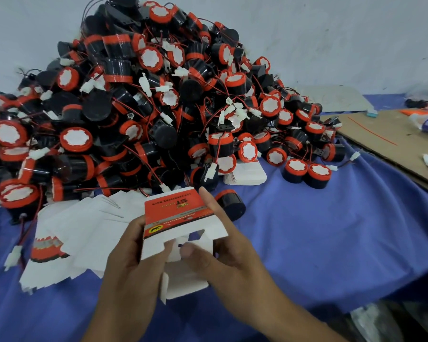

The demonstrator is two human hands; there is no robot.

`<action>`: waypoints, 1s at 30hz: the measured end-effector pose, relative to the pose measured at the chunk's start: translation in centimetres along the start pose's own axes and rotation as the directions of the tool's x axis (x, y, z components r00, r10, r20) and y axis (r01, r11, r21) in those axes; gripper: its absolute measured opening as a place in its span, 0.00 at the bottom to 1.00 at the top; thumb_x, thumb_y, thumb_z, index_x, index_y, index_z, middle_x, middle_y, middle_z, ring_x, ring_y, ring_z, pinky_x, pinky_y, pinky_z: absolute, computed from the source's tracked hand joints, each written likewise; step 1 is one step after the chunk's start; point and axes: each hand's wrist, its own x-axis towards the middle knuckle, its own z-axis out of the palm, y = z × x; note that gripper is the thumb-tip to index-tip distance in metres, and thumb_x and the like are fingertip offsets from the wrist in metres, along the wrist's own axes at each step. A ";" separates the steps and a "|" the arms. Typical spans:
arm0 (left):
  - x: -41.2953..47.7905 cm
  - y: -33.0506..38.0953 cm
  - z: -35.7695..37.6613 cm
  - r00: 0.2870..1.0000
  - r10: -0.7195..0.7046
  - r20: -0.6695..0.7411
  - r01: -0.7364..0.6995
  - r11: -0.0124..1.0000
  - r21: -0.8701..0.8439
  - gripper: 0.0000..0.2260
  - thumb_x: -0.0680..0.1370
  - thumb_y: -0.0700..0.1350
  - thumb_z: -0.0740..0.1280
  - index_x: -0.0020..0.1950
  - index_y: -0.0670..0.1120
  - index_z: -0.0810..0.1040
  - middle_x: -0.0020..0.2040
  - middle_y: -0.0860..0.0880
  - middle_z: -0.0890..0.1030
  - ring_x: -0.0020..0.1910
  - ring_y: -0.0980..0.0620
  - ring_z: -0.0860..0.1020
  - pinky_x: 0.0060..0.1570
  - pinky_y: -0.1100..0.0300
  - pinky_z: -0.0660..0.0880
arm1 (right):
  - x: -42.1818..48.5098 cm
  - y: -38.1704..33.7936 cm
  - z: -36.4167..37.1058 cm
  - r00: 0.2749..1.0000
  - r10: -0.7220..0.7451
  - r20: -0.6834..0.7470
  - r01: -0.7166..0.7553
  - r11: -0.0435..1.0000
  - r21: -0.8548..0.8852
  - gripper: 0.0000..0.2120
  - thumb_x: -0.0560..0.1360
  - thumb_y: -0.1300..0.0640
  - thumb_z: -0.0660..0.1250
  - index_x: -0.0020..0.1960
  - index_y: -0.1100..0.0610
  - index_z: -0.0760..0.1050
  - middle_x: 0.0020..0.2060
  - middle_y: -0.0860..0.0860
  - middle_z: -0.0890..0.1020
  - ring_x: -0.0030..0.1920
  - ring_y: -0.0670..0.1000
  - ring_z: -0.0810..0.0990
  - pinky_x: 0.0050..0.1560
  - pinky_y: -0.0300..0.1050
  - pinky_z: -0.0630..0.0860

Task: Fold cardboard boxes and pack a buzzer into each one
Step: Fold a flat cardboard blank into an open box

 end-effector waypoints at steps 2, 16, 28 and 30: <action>0.0 0.1 -0.2 0.999 0.020 -0.032 -0.018 0.999 0.036 0.19 0.63 0.57 0.68 0.52 0.60 0.83 0.49 0.57 0.85 0.46 0.59 0.83 0.41 0.63 0.76 | 0.1 0.1 0.1 0.999 -0.008 0.031 0.008 1.000 0.018 0.32 0.80 0.55 0.70 0.75 0.31 0.62 0.68 0.53 0.77 0.65 0.51 0.79 0.61 0.44 0.78; -0.4 -0.8 -0.2 0.999 -0.025 -0.046 0.033 0.983 0.179 0.22 0.63 0.62 0.70 0.57 0.62 0.78 0.56 0.55 0.81 0.51 0.61 0.80 0.45 0.62 0.73 | 0.5 -0.1 -1.0 0.985 0.144 0.090 -0.141 0.989 -0.043 0.35 0.77 0.63 0.73 0.76 0.41 0.64 0.61 0.51 0.83 0.63 0.54 0.82 0.65 0.57 0.78; 1.1 -1.2 -0.2 0.963 0.035 0.268 -0.049 0.998 0.044 0.20 0.68 0.66 0.70 0.59 0.64 0.80 0.60 0.55 0.81 0.60 0.50 0.80 0.57 0.43 0.77 | 0.8 0.0 -2.9 0.971 0.239 -0.010 -0.235 0.959 0.160 0.25 0.73 0.71 0.73 0.65 0.52 0.76 0.57 0.62 0.83 0.57 0.61 0.84 0.56 0.54 0.82; 0.6 -1.5 -0.7 0.956 0.014 0.293 -0.033 0.998 0.061 0.23 0.67 0.61 0.70 0.62 0.64 0.78 0.61 0.54 0.80 0.59 0.49 0.80 0.54 0.43 0.78 | 0.8 0.0 -2.9 0.967 0.255 -0.007 -0.250 0.953 0.169 0.27 0.74 0.70 0.73 0.66 0.46 0.76 0.57 0.57 0.84 0.58 0.58 0.84 0.56 0.49 0.82</action>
